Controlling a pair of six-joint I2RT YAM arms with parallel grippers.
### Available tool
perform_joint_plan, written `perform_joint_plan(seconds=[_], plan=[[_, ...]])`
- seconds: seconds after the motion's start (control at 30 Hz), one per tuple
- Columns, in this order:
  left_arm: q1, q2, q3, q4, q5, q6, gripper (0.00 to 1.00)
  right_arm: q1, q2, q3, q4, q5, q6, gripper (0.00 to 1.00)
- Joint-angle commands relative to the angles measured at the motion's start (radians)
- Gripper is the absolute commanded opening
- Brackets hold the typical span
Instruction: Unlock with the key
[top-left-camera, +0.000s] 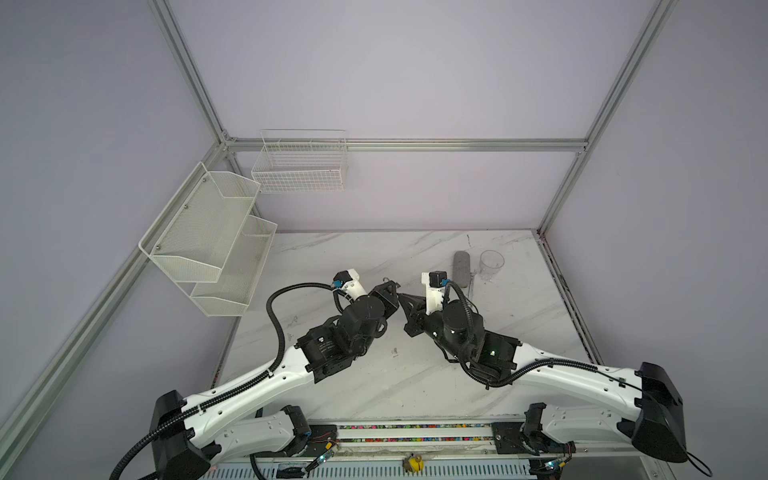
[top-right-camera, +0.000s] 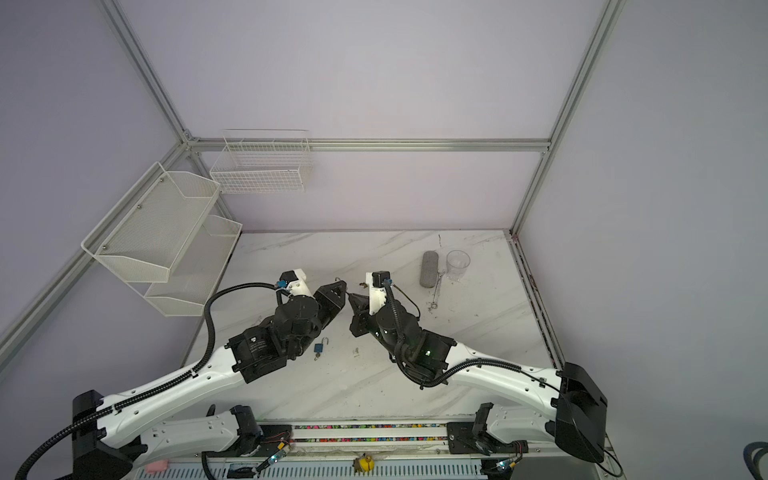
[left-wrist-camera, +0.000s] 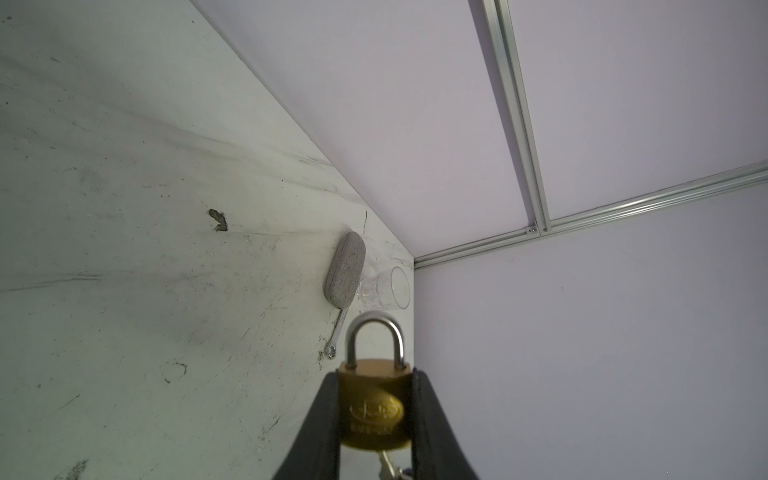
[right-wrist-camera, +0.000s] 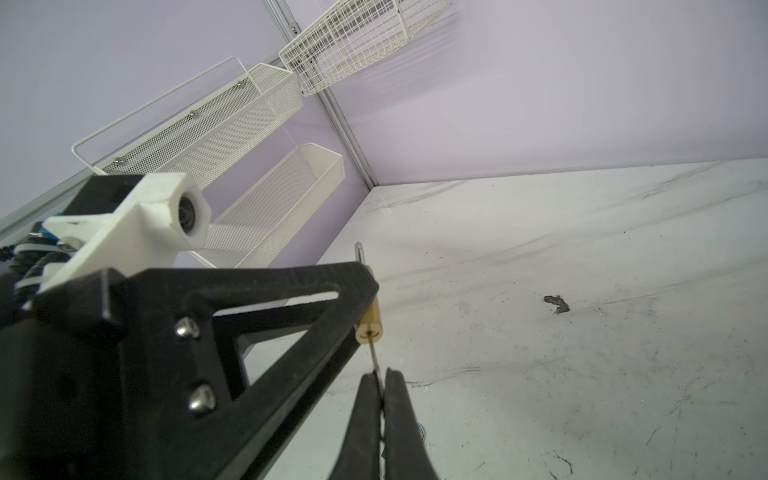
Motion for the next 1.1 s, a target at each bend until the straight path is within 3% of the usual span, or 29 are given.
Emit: perform_joint_plan(seconds=[0.0,0.13,0.23,0.43,0.87,1.07], plan=[[-0.041,0.031,0.008,-0.001,0.166,0.001,0.00,0.005,0.018,0.003,0.249,-0.099,0.061,0.00],[-0.041,0.037,0.005,0.031,0.193,-0.004,0.00,0.003,0.058,0.056,0.264,-0.227,0.136,0.00],[-0.038,0.033,-0.001,0.040,0.170,-0.004,0.00,0.002,0.049,0.053,0.215,-0.181,0.188,0.00],[-0.009,0.002,-0.006,0.072,0.105,-0.014,0.00,0.018,0.024,0.046,0.079,0.022,0.090,0.00],[0.019,-0.029,-0.045,0.189,0.015,-0.030,0.00,0.018,-0.050,0.004,0.026,-0.086,0.179,0.00],[0.019,-0.023,-0.037,0.197,0.024,-0.027,0.00,0.018,-0.035,0.017,0.014,-0.052,0.107,0.00]])
